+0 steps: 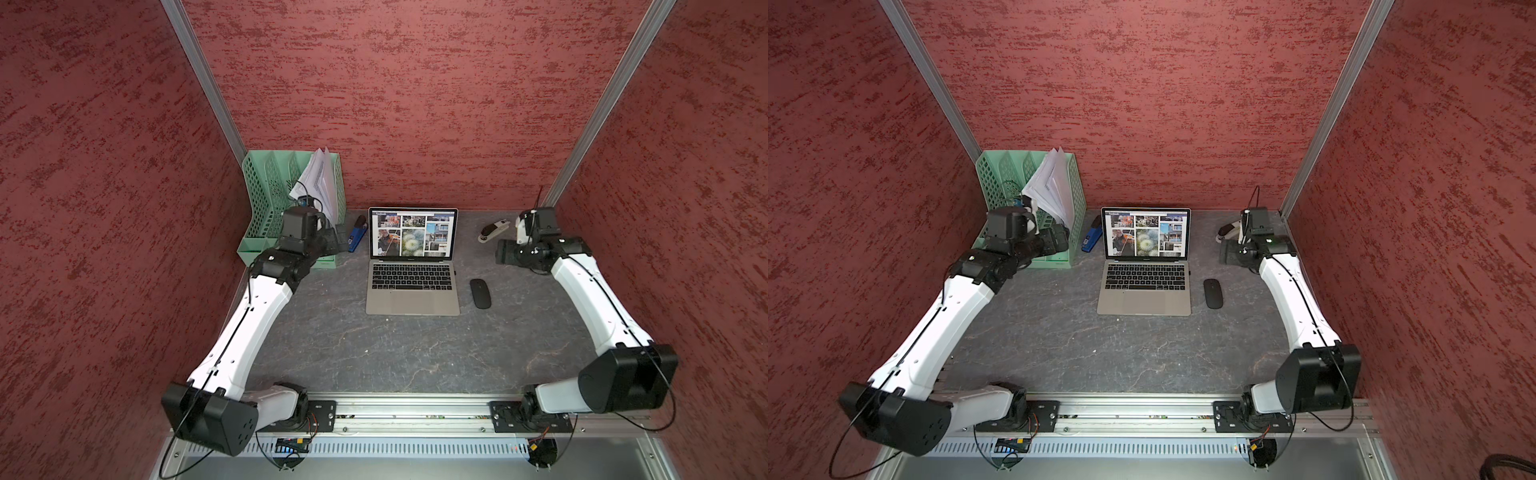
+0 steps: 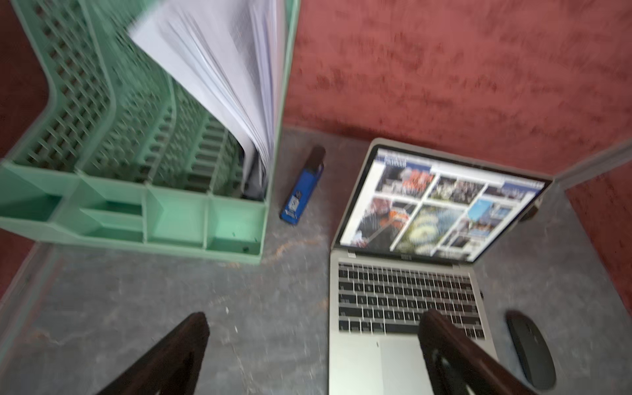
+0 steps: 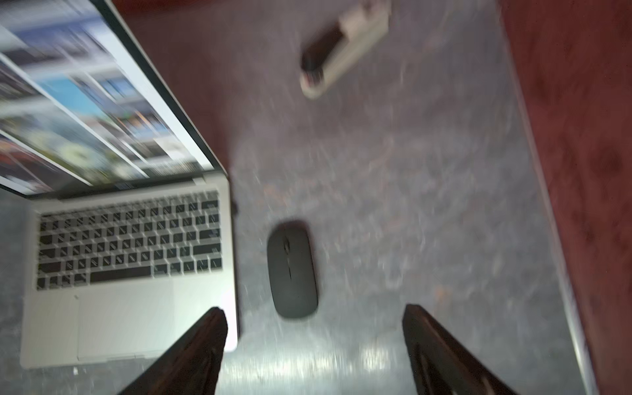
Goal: Remove the wireless mouse receiver from the laptop
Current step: Pick up the mouse from the center of the board.
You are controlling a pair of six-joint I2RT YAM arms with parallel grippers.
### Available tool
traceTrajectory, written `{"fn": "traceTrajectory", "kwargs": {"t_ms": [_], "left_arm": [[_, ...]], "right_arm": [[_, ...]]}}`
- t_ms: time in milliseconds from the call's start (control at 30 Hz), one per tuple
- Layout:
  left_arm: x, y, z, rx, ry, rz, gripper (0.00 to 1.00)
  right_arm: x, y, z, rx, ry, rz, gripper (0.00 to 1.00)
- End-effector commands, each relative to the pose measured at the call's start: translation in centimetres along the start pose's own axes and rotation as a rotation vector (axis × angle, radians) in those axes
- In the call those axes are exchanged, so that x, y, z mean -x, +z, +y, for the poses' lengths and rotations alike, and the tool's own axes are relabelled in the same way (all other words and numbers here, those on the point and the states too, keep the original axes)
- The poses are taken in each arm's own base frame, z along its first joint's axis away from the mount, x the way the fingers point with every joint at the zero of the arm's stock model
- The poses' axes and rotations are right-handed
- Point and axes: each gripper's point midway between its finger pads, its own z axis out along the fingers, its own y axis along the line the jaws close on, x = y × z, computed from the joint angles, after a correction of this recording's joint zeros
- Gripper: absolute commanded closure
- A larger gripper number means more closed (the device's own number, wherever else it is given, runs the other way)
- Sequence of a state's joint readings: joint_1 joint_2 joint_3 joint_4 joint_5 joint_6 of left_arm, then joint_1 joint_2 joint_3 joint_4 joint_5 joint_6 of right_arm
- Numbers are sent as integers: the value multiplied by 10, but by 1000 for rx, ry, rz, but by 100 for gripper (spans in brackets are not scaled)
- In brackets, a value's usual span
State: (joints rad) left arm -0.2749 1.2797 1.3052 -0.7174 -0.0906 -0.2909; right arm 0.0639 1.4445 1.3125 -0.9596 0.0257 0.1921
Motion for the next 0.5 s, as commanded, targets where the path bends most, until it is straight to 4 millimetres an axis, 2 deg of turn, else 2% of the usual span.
{"fn": "traceTrajectory", "kwargs": {"t_ms": [0, 133, 300, 333, 367, 467], "left_arm": [[-60, 4, 3, 68, -43, 223, 0], [-59, 5, 10, 129, -93, 188, 0], [-54, 16, 12, 146, -191, 178, 0], [-53, 20, 10, 135, -209, 191, 0], [-54, 23, 7, 123, -220, 206, 0], [-57, 33, -9, 43, -211, 266, 0]], "right_arm": [[-58, 13, 8, 56, 92, 210, 17], [-60, 18, 20, 131, 112, 176, 17], [-59, 38, 44, 265, 39, 175, 17], [-57, 42, 45, 264, 23, 157, 17], [-61, 54, 45, 254, 7, 170, 16], [-66, 73, 32, 141, -44, 176, 14]]}}
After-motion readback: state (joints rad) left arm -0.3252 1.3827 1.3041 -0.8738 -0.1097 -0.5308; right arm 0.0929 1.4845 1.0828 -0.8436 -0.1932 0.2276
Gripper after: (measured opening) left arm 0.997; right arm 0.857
